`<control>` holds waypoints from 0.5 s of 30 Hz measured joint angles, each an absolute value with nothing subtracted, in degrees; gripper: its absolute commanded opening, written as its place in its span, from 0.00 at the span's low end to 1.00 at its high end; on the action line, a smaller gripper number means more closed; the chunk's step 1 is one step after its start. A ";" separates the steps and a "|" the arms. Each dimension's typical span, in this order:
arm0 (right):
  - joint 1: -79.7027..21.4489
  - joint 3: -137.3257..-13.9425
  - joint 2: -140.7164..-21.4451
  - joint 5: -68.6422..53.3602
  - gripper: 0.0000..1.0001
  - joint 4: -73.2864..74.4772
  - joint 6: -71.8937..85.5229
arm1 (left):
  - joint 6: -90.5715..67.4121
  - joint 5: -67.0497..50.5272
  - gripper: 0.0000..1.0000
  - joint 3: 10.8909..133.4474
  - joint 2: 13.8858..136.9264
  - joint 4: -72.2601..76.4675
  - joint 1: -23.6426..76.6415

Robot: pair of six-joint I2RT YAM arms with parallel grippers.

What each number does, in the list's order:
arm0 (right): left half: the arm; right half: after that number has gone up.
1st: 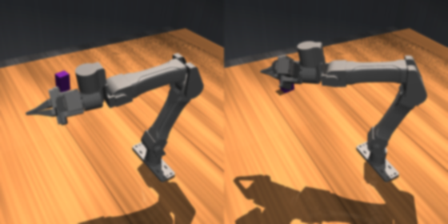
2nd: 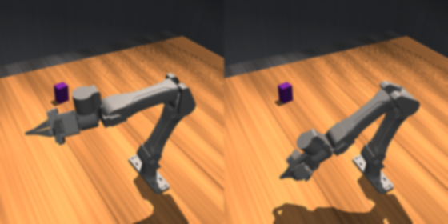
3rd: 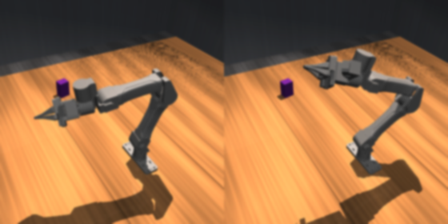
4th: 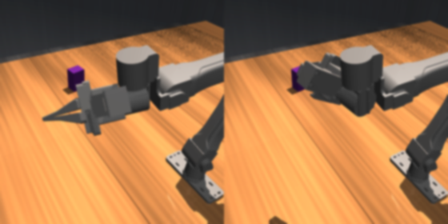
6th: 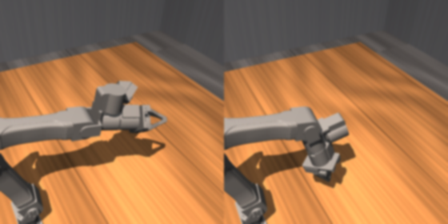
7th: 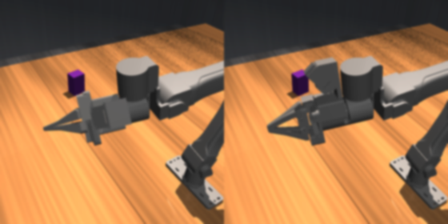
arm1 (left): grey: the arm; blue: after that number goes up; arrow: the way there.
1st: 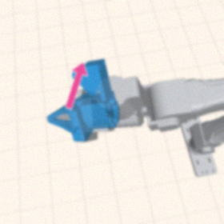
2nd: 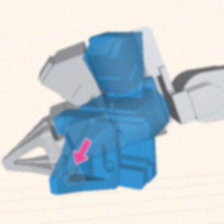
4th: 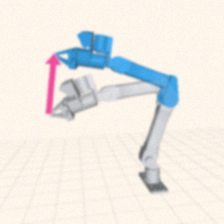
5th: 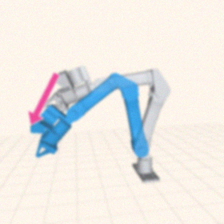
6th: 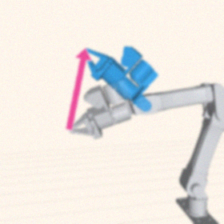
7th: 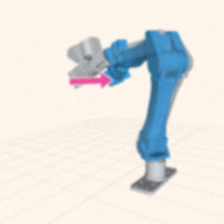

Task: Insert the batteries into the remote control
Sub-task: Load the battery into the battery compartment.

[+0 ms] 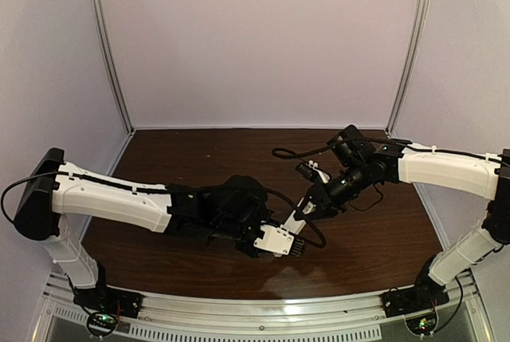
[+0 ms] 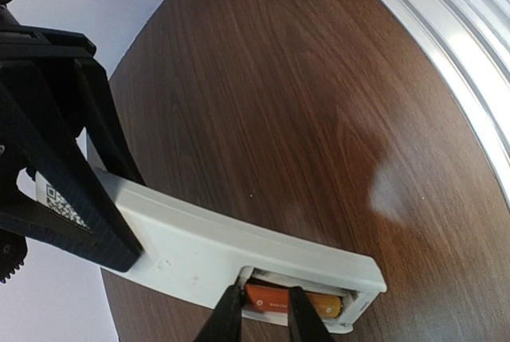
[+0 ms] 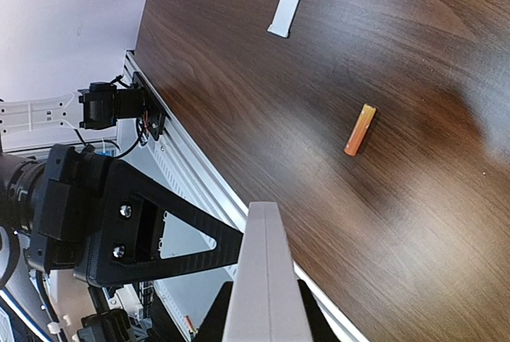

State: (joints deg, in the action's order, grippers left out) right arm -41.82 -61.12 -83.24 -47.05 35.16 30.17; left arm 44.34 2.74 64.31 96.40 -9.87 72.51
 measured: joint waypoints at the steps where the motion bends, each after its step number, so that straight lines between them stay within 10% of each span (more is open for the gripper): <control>1: -41.80 -61.08 -83.20 -47.20 0.00 34.85 30.22 | 44.47 3.01 0.22 64.10 96.14 -9.74 72.55; 15: -41.76 -60.99 -82.72 -48.71 0.00 33.30 29.98 | 45.08 4.71 0.35 62.15 93.45 -8.93 73.14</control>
State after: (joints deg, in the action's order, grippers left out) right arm -41.76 -60.99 -82.72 -48.71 33.30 29.98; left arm 45.08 4.71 62.15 93.45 -8.93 73.14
